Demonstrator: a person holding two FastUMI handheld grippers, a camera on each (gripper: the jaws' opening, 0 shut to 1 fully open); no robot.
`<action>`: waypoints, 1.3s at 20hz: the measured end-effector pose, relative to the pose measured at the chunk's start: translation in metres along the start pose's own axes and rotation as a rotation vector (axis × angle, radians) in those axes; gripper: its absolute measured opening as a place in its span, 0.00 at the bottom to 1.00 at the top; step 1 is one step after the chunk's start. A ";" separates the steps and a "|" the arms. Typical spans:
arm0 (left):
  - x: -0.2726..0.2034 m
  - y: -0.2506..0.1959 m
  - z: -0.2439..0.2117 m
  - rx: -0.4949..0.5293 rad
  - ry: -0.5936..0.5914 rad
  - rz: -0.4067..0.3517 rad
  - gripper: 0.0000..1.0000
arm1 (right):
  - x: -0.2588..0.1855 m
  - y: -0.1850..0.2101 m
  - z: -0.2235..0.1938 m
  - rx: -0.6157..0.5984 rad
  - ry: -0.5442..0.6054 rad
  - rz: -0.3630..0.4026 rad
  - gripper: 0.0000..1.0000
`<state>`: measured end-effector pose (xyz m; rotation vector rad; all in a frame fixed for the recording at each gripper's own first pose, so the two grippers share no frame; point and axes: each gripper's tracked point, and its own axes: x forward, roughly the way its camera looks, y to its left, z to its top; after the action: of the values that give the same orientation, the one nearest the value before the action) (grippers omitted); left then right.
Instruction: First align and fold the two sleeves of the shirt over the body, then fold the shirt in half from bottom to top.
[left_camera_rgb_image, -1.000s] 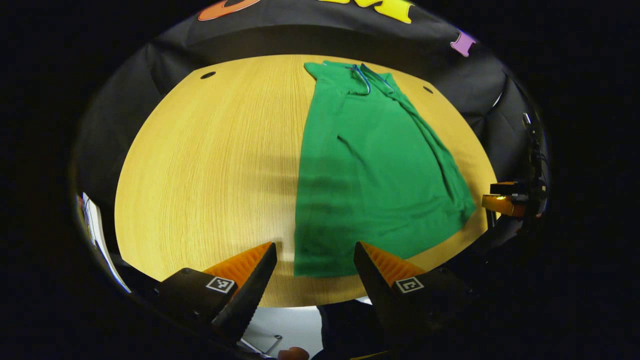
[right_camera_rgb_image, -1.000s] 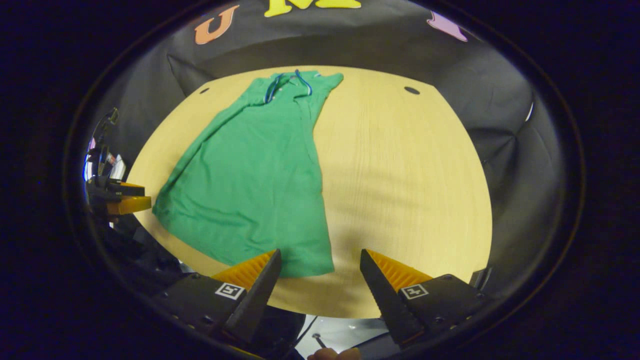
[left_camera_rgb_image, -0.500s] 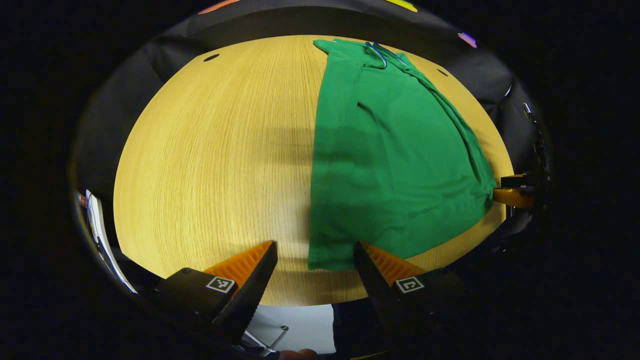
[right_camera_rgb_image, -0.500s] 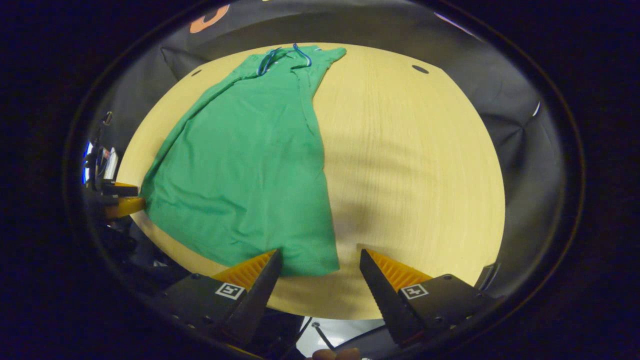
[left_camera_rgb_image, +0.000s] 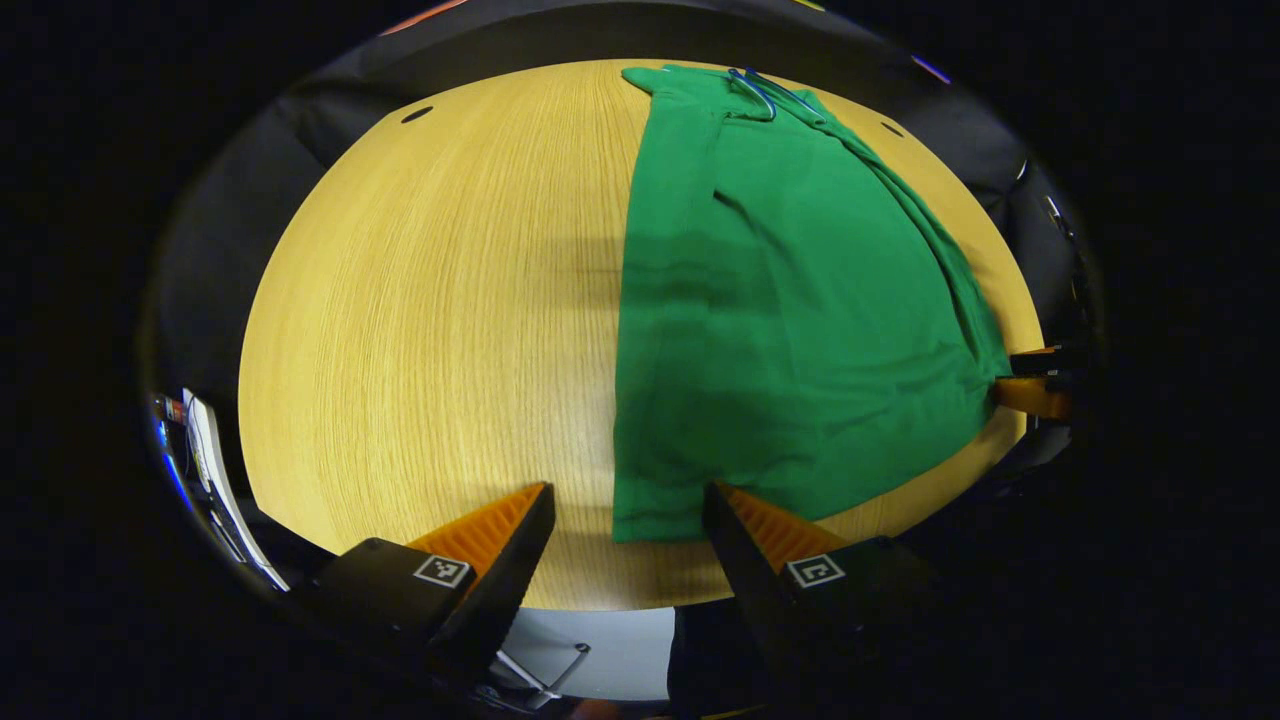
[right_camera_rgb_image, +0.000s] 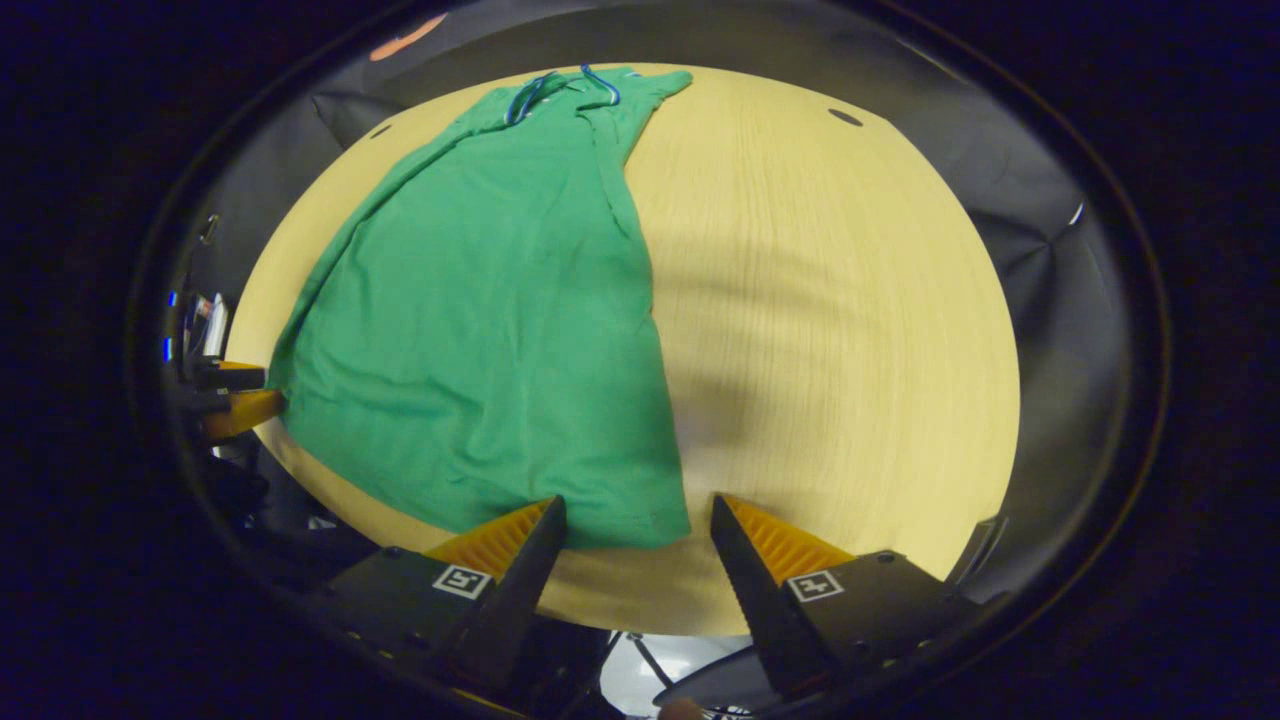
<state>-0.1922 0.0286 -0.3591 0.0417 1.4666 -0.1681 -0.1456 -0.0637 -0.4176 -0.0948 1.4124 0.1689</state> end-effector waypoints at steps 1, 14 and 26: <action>-0.001 -0.002 0.000 -0.006 0.012 0.000 0.95 | 0.002 0.002 0.000 0.011 0.006 0.002 0.82; -0.019 -0.039 0.004 0.002 0.014 -0.146 0.03 | -0.012 0.011 0.000 0.073 -0.030 0.080 0.00; -0.081 -0.043 0.058 -0.015 -0.115 -0.309 0.03 | -0.072 -0.006 0.053 0.090 -0.208 0.107 0.00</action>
<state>-0.1483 -0.0146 -0.2695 -0.2048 1.3533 -0.4047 -0.1037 -0.0652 -0.3387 0.0712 1.2158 0.1977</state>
